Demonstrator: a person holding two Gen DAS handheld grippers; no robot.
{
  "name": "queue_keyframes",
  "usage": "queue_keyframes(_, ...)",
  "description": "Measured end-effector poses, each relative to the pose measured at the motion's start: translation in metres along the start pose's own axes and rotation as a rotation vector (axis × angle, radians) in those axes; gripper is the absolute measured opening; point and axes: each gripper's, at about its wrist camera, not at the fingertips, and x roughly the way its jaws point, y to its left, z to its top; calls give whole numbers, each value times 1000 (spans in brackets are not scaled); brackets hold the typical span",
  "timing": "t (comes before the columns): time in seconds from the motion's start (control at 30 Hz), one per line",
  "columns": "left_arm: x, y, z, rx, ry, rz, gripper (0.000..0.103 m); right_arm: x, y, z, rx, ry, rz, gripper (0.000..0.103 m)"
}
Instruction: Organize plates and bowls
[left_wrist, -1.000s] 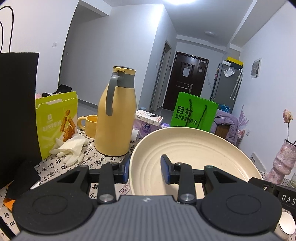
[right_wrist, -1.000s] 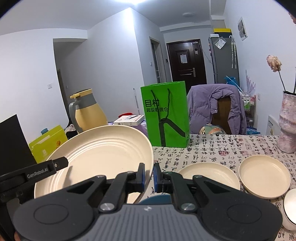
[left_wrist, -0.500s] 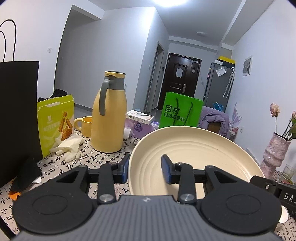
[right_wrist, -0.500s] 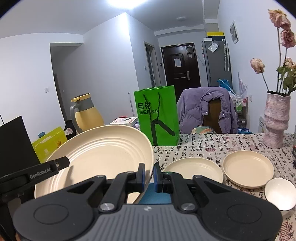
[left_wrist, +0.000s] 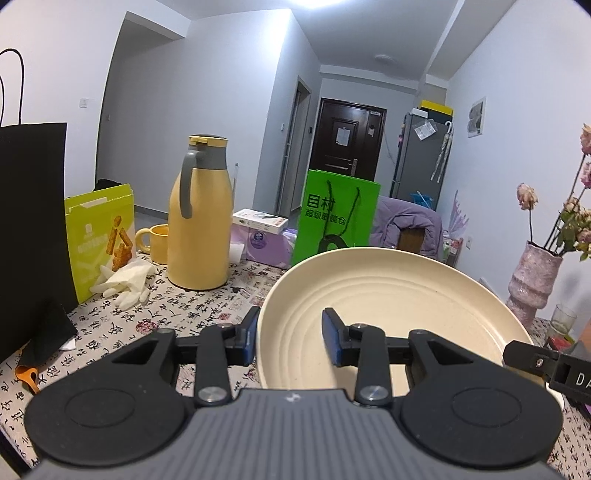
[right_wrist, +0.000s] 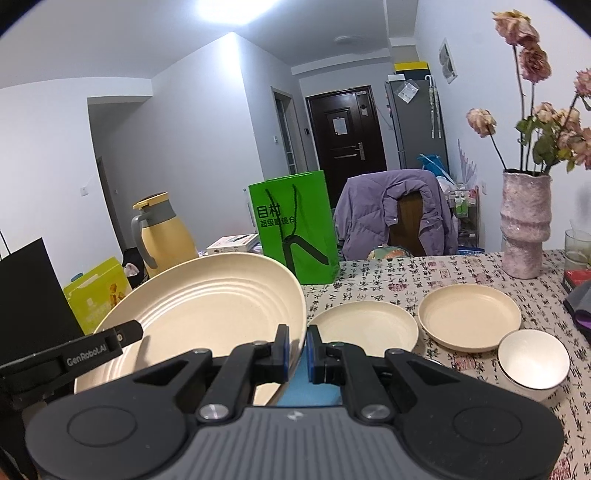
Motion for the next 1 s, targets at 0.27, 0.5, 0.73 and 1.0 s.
queue_keyframes(0.27, -9, -15, -9, 27, 6, -23, 35, -15, -17, -10, 33, -9, -12, 9)
queue_keyframes(0.5, -16, -29, -18, 47, 16, -41, 35, -28, -31, -18, 65, -18, -19, 9)
queue_keyframes(0.73, -22, -42, -25, 67, 27, -56, 35, -40, -46, -26, 93, -33, -24, 9)
queue_keyframes(1.0, -26, -52, -34, 74, 42, -71, 35, -49, -59, -35, 110, -43, -33, 9)
